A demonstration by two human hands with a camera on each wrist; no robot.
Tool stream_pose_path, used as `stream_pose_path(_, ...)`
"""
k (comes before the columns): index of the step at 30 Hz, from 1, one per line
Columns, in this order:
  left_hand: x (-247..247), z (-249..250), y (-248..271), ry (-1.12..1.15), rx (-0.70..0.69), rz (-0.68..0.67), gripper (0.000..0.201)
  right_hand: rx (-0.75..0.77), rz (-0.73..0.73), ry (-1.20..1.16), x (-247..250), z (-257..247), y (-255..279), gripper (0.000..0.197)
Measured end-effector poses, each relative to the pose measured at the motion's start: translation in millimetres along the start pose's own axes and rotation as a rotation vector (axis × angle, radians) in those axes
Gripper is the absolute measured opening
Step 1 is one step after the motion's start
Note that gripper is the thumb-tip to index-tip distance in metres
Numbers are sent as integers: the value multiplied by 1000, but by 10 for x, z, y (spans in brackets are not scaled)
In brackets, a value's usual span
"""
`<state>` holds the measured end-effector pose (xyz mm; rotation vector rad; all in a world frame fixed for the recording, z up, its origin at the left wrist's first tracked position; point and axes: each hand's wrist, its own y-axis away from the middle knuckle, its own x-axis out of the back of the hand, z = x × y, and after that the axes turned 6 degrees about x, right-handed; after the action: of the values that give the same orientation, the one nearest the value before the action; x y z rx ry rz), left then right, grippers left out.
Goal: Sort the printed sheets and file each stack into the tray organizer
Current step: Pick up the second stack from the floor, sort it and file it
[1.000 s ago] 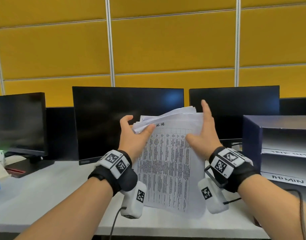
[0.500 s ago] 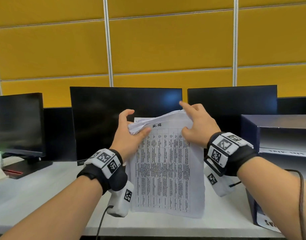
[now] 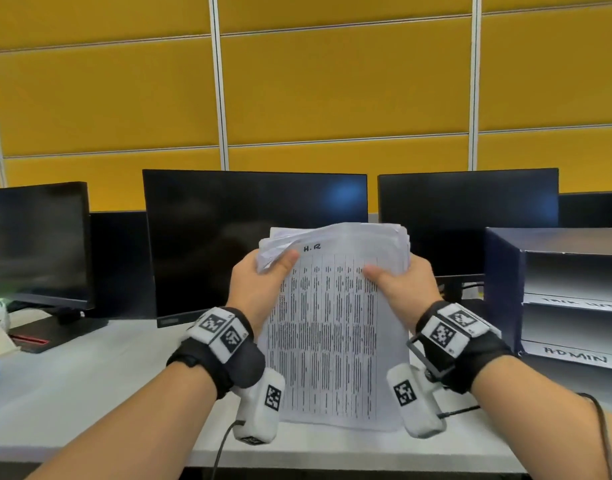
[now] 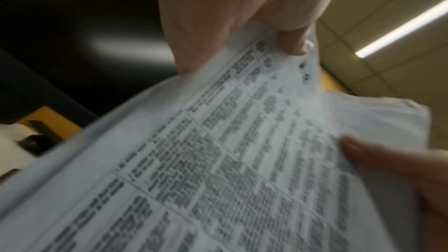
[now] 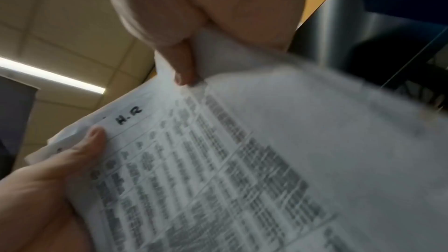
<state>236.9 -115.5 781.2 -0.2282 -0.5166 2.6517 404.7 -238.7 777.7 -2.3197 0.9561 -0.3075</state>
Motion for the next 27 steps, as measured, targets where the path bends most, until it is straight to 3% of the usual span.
stream_pose_path(3,-123,64,-34,-37,-101,106,29,92,97,-33,-86,-63,-38,24)
stream_pose_path(5,-106,81,-49,-20,-104,130,39,95,100,-37,-84,-48,-59,25)
stream_pose_path(9,147,-146,-30,-50,142,66,82,-76,26,-112,35,155,3,31)
stream_pose_path(13,184,-343,26,-106,230,-145,62,-180,-49,-177,15,369,70,38)
stream_pose_path(15,158,-371,21,-99,211,-153,68,-173,-24,-126,-7,445,42,36)
stream_pose_path(17,174,-392,-21,-118,243,-78,80,-160,27,-84,2,498,7,38)
stream_pose_path(23,280,-563,-52,-230,97,79,6,-166,54,-96,-5,527,-52,33)
stream_pose_path(27,392,-751,-152,-235,127,130,5,-177,26,-133,32,532,-71,30)
